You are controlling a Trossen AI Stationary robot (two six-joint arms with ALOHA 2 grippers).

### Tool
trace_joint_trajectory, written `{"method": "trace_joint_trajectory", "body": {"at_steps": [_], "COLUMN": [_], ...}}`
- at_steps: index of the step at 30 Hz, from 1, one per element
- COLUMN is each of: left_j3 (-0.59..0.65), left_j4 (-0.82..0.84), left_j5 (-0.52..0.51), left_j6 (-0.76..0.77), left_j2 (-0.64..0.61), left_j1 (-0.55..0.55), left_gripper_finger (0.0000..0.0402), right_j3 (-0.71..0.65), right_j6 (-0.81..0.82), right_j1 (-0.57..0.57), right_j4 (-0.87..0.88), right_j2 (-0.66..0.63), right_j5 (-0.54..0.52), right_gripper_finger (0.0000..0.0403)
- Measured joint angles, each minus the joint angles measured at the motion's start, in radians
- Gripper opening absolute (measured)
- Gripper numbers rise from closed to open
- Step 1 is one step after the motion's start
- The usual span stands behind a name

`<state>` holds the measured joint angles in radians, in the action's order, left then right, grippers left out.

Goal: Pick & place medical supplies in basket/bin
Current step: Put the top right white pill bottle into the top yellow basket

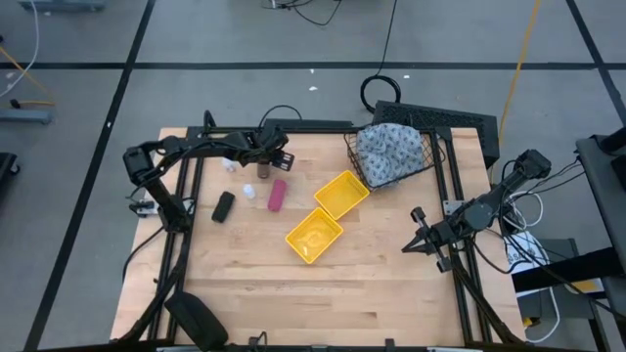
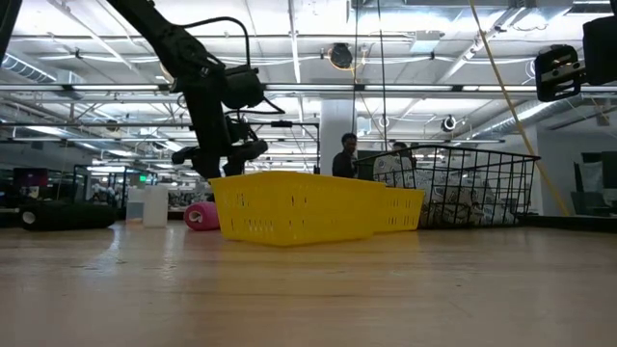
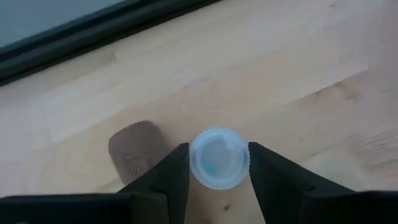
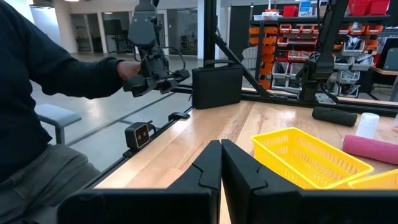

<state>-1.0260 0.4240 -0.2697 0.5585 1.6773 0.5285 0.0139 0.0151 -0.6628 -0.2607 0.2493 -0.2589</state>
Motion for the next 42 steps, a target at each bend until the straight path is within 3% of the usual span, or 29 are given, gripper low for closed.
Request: {"method": "trace_joint_trajectory", "body": {"at_steps": [10,17,21,27,32,42], "left_j3": [0.000,-0.002,-0.085,-0.326,-0.462,-0.525], "left_j4": [-0.117,-0.353,-0.328,-0.116,-0.056,-0.031], "left_j5": [0.022,0.120,0.112,-0.013,-0.024,0.016], "left_j6": [-0.015,-0.073,-0.123,-0.207,-0.254,-0.265], "left_j2": [-0.148,-0.264,-0.269,-0.186,-0.095,0.064], "left_j1": [-0.088,-0.228,-0.320,-0.428,-0.472,-0.483], "left_gripper_finger": [0.0154,0.0154,0.0154,0.0154,0.0154,0.0154], "right_j3": [0.000,0.000,0.000,0.000,0.000,0.000], "right_j6": [0.000,0.000,0.000,0.000,0.000,0.000], "right_j1": [0.000,0.000,0.000,0.000,0.000,0.000], "right_j4": [0.000,0.000,-0.003,-0.004,-0.003,-0.003], "right_j2": [0.000,0.000,0.000,0.000,0.000,0.000], "right_j5": [0.000,0.000,0.000,0.000,0.000,0.000], "right_gripper_finger": [0.0000,0.0000,0.0000,0.0000,0.0000,0.0000]}}
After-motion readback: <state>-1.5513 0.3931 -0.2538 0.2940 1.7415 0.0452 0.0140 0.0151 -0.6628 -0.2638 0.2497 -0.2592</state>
